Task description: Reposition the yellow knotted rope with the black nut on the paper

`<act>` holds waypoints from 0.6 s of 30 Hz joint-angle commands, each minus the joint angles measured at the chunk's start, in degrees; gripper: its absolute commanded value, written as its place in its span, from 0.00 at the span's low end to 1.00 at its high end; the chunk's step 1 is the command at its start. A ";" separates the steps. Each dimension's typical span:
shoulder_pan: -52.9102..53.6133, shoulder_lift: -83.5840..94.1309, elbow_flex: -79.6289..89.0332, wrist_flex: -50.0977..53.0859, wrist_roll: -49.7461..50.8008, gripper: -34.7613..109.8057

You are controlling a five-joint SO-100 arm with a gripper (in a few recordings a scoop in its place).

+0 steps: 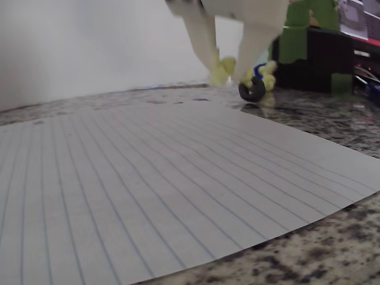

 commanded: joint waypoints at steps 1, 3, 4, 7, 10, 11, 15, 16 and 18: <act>-0.70 7.73 -1.49 2.37 -9.32 0.24; -0.97 10.46 -1.49 3.78 -14.77 0.24; -1.14 11.78 -1.41 4.66 -17.14 0.24; -2.02 16.08 -1.32 8.53 -21.27 0.24; -2.64 21.09 -0.70 12.39 -26.98 0.24; -3.08 22.94 -0.26 13.80 -27.86 0.24; -5.10 30.94 2.99 17.93 -30.15 0.24; -5.62 32.96 4.04 18.72 -30.59 0.24; -6.50 37.62 6.77 18.98 -31.55 0.24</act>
